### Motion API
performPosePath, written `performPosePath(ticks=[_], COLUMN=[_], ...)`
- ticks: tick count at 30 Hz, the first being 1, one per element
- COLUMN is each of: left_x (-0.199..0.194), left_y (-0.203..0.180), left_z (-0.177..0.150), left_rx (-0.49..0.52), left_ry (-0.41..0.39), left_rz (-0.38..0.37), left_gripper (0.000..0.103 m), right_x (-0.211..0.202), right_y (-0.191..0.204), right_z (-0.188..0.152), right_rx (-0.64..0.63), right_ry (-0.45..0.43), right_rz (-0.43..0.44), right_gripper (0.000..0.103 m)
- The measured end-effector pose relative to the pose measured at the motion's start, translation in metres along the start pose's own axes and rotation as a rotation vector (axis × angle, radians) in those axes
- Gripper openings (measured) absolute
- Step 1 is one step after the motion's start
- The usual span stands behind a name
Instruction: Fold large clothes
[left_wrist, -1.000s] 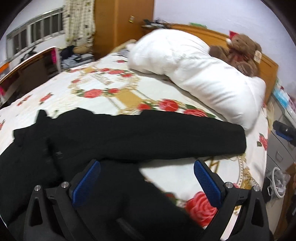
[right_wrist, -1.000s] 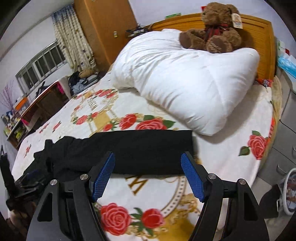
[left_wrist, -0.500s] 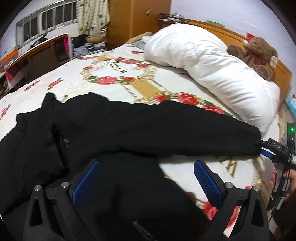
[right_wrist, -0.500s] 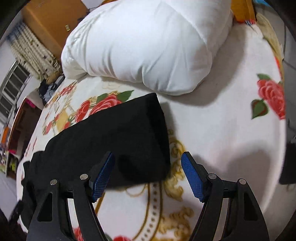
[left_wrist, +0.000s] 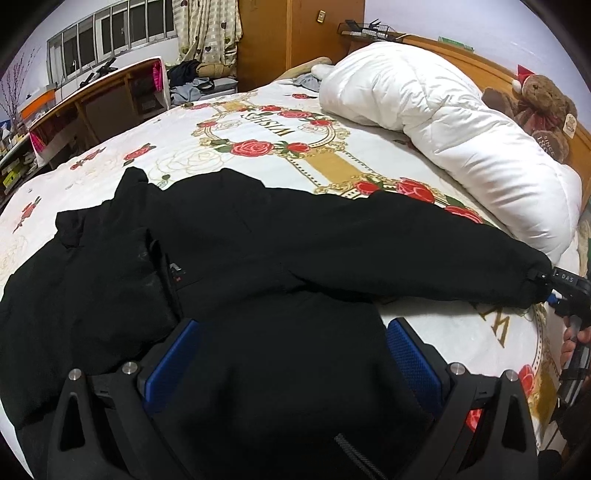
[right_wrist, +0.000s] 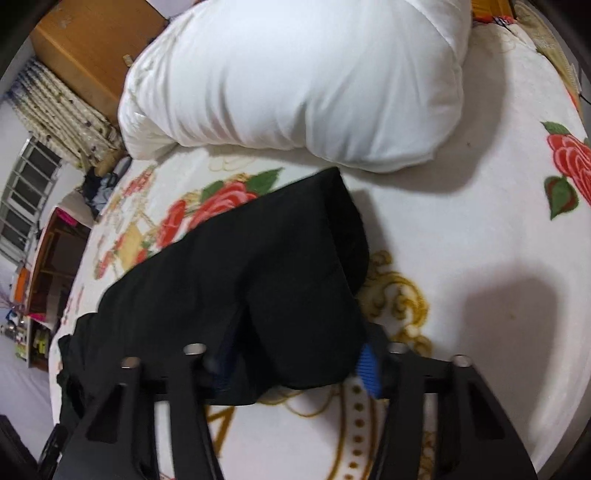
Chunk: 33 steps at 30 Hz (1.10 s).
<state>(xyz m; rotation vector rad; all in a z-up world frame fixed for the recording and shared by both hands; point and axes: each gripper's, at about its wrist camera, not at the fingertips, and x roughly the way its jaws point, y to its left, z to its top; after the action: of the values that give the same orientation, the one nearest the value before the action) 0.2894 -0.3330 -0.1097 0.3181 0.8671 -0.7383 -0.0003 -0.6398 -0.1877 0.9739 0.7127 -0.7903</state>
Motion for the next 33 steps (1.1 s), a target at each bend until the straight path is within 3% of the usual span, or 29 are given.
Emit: performPosePath(ticks=[2, 8, 15, 25, 28, 29, 33], left_x=[-0.001, -0.006, -0.024, -0.051, -0.058, -0.06, -0.063], left_y=[0.005, 0.027, 0.053, 0.101, 0.121, 0.126, 0.144], left_z=[0.001, 0.002, 0.004, 0.001, -0.003, -0.005, -0.017], left_rx=[-0.007, -0.031, -0.056, -0.132, -0.182, -0.188, -0.2], left_ry=[-0.003, -0.008, -0.047, -0.071, -0.077, -0.077, -0.071], left_rz=[0.005, 0.03, 0.042, 0.026, 0.007, 0.012, 0.052], left_gripper=[0.102, 0.102, 0.102, 0.102, 0.102, 0.102, 0.102], right_x=[-0.006, -0.044, -0.078, -0.08, -0.077, -0.073, -0.056], right_y=[0.01, 0.061, 0.144, 0.271, 0.303, 0.322, 0.358], right_z=[0.0, 0.002, -0.012, -0.051, -0.066, -0.073, -0.096], right_rx=[-0.036, -0.175, -0.364, -0.603, -0.657, -0.69, -0.756], right_ry=[-0.015, -0.117, -0.168, -0.117, -0.082, -0.067, 0.008], right_rz=[0.001, 0.078, 0.238, 0.461, 0.558, 0.58, 0.593], right_gripper=[0.033, 0.028, 0.024, 0.017, 0.0, 0.0, 0.0])
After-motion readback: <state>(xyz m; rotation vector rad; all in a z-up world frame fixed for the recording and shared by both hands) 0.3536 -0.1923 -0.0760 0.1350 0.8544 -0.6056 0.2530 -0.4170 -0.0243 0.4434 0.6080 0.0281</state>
